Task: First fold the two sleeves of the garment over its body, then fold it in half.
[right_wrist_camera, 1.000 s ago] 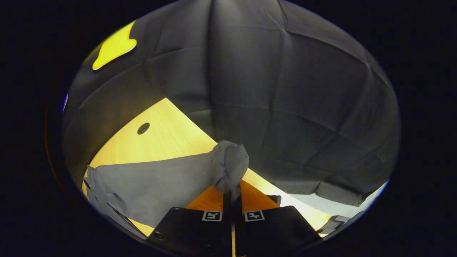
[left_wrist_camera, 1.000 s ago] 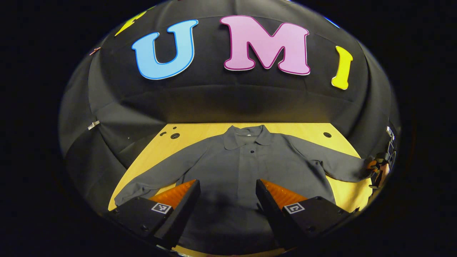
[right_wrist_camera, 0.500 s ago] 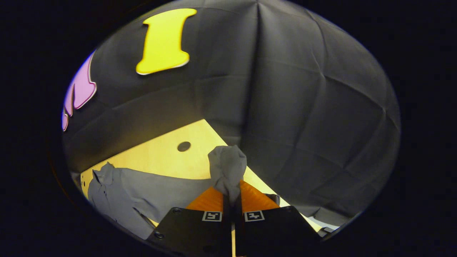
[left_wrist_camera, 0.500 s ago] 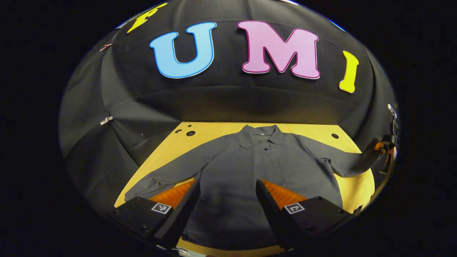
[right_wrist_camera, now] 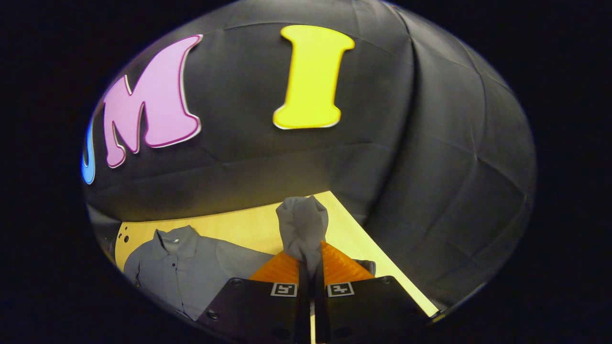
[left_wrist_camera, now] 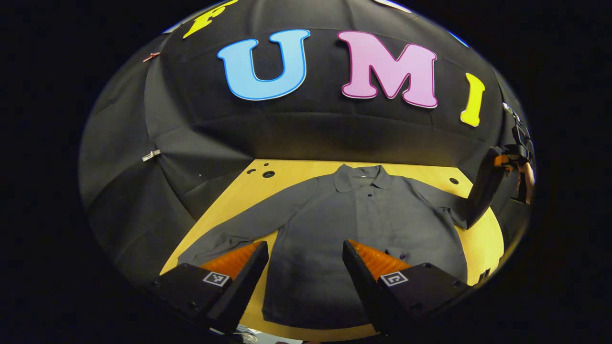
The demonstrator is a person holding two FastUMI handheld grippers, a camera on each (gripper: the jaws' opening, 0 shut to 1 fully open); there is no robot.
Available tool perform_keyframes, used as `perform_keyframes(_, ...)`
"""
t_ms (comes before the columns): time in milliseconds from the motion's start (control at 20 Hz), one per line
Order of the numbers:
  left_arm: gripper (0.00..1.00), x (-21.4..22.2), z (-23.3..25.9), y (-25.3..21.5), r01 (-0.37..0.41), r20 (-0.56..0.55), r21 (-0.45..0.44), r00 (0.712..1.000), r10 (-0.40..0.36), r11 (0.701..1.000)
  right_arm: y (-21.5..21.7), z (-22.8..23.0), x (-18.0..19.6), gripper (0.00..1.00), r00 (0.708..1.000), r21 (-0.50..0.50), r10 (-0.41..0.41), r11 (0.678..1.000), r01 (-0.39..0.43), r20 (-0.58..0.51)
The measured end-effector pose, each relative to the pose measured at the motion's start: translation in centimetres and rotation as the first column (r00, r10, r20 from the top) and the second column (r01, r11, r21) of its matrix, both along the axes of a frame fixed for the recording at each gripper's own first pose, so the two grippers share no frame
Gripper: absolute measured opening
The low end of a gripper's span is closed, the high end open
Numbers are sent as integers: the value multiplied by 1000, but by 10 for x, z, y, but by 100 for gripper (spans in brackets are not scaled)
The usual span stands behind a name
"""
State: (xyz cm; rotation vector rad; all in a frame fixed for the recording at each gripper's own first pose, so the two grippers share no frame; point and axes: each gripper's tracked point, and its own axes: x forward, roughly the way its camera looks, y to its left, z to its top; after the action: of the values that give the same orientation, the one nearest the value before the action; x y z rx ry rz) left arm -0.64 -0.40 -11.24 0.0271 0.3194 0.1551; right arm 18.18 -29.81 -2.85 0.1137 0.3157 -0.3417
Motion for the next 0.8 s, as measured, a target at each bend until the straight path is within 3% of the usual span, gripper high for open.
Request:
perform_keyframes(400,98,-4,-8,39,-64,30,-77,997,66,995,151,31,42,8,974,-21,227,974,-226,24)
perform_keyframes(800,98,-33,-27,92,-196,-5,-97,980,197,976,314,-5,66,8,886,-8,461,887,-462,-57)
